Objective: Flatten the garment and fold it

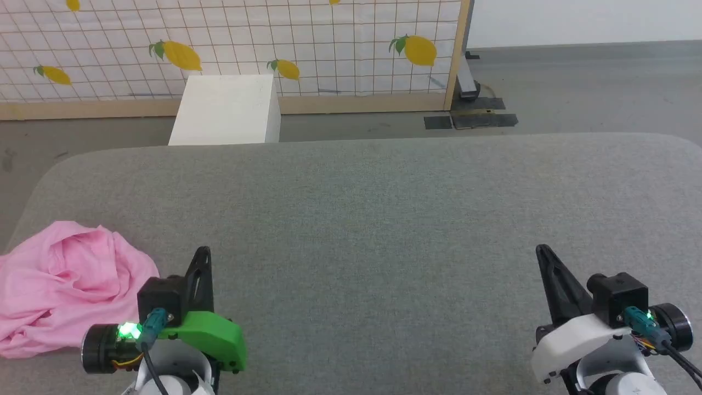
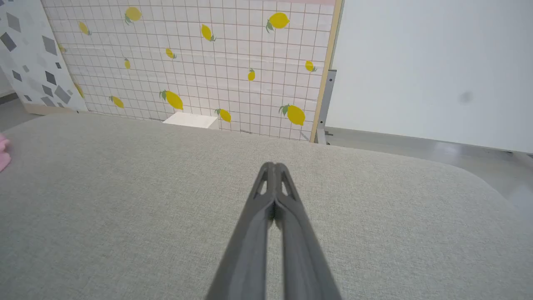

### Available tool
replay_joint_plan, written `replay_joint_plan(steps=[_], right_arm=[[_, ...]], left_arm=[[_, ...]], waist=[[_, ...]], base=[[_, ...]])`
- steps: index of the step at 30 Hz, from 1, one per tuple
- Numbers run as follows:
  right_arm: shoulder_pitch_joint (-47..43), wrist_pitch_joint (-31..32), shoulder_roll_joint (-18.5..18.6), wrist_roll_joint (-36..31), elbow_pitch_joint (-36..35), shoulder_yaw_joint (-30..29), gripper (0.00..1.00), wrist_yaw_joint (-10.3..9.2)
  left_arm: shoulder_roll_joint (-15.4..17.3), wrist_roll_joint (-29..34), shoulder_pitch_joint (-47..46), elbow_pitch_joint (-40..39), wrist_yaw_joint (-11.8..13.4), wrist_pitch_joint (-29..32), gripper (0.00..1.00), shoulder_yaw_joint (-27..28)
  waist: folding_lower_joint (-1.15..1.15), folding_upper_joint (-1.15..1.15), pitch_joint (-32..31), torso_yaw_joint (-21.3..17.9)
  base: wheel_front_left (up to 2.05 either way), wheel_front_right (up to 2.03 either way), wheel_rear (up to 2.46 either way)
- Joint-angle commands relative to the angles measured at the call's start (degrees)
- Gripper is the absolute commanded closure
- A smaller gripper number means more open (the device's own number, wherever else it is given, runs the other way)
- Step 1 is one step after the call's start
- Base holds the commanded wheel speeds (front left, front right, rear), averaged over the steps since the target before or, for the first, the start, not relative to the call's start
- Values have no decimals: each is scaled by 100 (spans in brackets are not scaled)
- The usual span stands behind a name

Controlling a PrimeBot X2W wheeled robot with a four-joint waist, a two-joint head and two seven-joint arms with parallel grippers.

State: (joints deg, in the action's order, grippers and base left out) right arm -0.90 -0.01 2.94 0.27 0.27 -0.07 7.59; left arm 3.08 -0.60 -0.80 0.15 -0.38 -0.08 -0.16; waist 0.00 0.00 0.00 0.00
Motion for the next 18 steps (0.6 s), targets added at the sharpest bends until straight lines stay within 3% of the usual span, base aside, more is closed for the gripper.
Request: replay_joint_plan(steps=[1,18], right_arm=[[90,1,-6,-27,-27,7,100,-10],[90,1,-6,-27,-27,7,100,-10]], left_arm=[[-21,60,80,-15,38,8,100,16],[-21,60,80,-15,38,8,100,16]], waist=[[0,0,0,0],[0,0,0,0]], base=[[0,0,0],[0,0,0]])
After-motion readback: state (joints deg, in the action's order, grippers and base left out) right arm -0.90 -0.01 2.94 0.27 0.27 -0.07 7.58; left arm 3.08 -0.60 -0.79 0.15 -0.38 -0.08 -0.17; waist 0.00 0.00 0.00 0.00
